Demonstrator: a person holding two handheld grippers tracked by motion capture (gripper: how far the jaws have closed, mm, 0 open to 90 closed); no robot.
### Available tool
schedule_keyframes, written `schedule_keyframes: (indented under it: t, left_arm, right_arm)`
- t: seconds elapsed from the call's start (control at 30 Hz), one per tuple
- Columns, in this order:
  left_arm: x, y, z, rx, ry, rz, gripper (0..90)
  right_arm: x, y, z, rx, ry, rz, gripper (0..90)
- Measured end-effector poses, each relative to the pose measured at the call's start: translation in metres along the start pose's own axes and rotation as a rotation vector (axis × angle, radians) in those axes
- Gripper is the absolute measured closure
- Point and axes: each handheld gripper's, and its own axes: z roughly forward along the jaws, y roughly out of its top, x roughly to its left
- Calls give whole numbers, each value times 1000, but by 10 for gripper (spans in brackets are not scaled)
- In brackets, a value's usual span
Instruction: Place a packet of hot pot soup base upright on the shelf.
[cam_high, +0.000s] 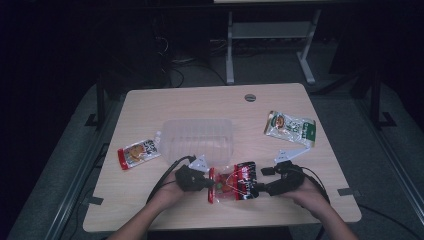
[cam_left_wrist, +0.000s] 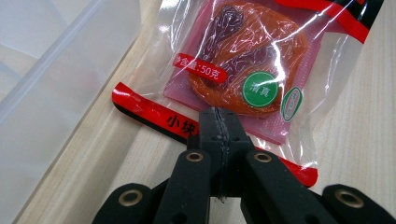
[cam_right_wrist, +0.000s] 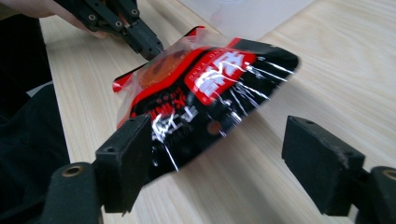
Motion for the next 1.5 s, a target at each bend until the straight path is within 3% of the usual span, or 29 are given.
schedule_keyframes:
  t: [0.33,0.53,0.6,0.83,1.07,1.17,1.33,1.5]
  left_arm:
    - [1,0,0,3,-3,3,897]
    - [0,0,0,-3,1,-6,898]
    - [-1,0,0,-3,2,-6,898]
    - [-1,0,0,-1,4,-1,899]
    - [-1,0,0,-4,2,-4,899]
    - [0,0,-1,8,3,9,899]
    - [-1,-1,0,-7,0,-10,899]
    - [-1,0,0,0,0,-2,899]
  right_arm:
    - [3,7,23,35,25,8,206]
    - [1,6,28,35,71,55,230]
    - [1,7,28,33,83,51,265]
    - [9,12,32,21,121,-3,531]
    - [7,15,32,14,119,-31,707]
    - [8,16,32,18,121,-38,742]
    - [11,18,33,33,114,-59,848]
    - [9,19,34,23,128,-69,877]
